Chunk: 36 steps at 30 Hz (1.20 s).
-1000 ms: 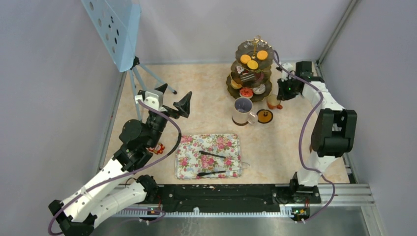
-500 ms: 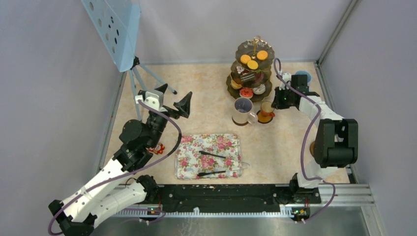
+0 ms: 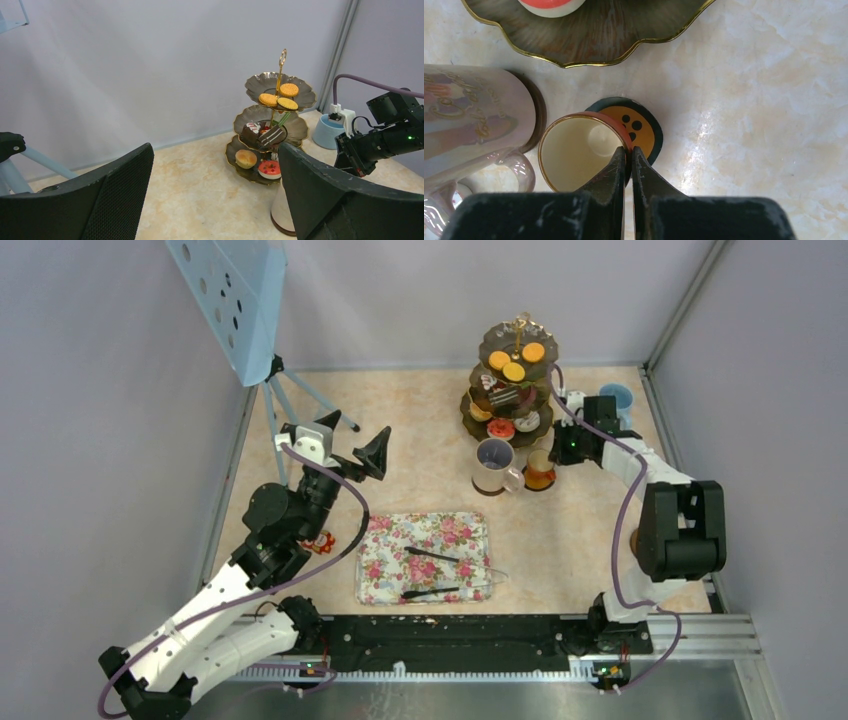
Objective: Serve the afternoon tea
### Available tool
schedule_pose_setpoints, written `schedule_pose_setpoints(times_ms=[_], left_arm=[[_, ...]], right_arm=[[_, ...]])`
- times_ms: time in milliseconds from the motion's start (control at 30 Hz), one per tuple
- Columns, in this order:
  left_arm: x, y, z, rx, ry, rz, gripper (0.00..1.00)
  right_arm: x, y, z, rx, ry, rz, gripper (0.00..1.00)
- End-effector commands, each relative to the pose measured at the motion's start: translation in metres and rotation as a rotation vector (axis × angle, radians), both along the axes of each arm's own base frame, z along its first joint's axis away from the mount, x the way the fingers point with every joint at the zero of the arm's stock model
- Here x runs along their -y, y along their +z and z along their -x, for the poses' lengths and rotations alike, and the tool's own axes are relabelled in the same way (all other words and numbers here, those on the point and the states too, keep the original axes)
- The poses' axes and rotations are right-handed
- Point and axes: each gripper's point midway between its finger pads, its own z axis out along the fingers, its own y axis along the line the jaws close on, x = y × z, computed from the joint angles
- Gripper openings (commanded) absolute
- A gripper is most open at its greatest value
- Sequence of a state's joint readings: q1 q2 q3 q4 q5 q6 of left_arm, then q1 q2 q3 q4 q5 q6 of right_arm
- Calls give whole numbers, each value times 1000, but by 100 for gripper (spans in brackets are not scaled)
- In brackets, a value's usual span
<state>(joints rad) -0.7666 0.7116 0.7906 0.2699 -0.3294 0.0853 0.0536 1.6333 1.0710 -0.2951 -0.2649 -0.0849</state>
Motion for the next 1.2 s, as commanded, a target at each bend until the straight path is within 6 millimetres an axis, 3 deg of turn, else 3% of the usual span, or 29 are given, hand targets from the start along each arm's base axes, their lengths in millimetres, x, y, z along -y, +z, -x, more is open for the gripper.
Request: schedule_pose_setpoints(times_ms=[0,967,1100,1167], left_arm=[[0,12,3,41,-10,23,99],[1,12,3,41,-13,21,99],[2,11,2,38,-13,18,99],[2,10,2,39,-13,16,99]], right_arm=[[-5,10,-9,61,12,11,0],[-2,-7,1,27,12,75,0],[-8,-1,1,37,23,52,16],[-15,13,-1,49,20,12,41]])
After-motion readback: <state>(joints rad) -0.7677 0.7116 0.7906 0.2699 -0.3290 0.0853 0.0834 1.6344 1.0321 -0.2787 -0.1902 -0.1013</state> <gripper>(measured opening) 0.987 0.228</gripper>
